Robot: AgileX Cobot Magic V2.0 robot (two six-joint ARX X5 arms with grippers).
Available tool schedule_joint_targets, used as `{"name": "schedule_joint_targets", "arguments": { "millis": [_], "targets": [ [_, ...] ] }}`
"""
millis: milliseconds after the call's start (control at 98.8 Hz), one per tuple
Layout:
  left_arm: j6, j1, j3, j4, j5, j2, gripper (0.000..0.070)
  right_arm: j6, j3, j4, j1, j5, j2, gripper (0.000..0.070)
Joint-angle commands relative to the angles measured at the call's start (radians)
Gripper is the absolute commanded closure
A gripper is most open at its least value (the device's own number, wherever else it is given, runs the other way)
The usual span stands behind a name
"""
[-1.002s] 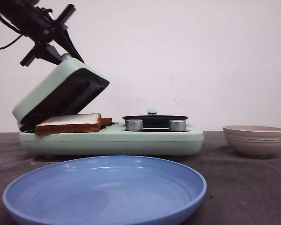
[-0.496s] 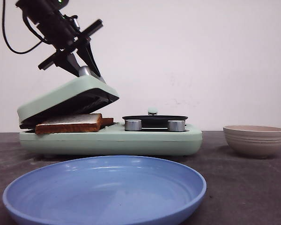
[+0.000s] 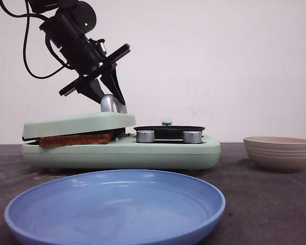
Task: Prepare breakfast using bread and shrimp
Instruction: 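Swing the lid down over the bread with the left gripper, then release the lid handle and raise the left gripper away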
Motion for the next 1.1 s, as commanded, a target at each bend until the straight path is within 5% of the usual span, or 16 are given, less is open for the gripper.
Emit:
{"name": "schedule_joint_targets", "arguments": {
  "millis": [0,111,273,354,608,851,962,1094],
  "targets": [
    [0.132,-0.002,0.006,0.018,-0.012,0.084,0.0700,-0.002,0.021,-0.003,0.007,0.005,-0.003,0.0696],
    [0.135,-0.002,0.007,0.018,-0.012,0.085,0.0674,-0.012,0.022,-0.010,0.007,0.005,-0.004,0.0696],
    [0.103,0.018,0.063,0.000,-0.013,0.068,0.0184,-0.012,0.022,-0.051,0.007,0.006,-0.002,0.0696],
    [0.098,0.029,0.121,-0.048,-0.013,0.048,0.0104,-0.013,0.022,-0.071,0.006,0.018,-0.001,0.0696],
    [0.159,0.051,0.315,-0.190,-0.042,-0.066,0.0131,-0.016,0.022,-0.084,0.000,0.039,0.027,0.0695],
    [0.169,0.050,0.323,-0.222,-0.211,-0.329,0.0539,0.079,0.022,-0.160,-0.032,0.061,0.066,0.0696],
    [0.218,0.043,0.322,-0.282,-0.219,-0.461,0.0677,0.092,0.022,-0.185,-0.058,0.069,0.071,0.0696],
    [0.248,0.029,0.299,-0.343,-0.221,-0.623,0.0696,0.103,0.022,-0.232,-0.101,0.097,0.071,0.0695]
  ]
}}
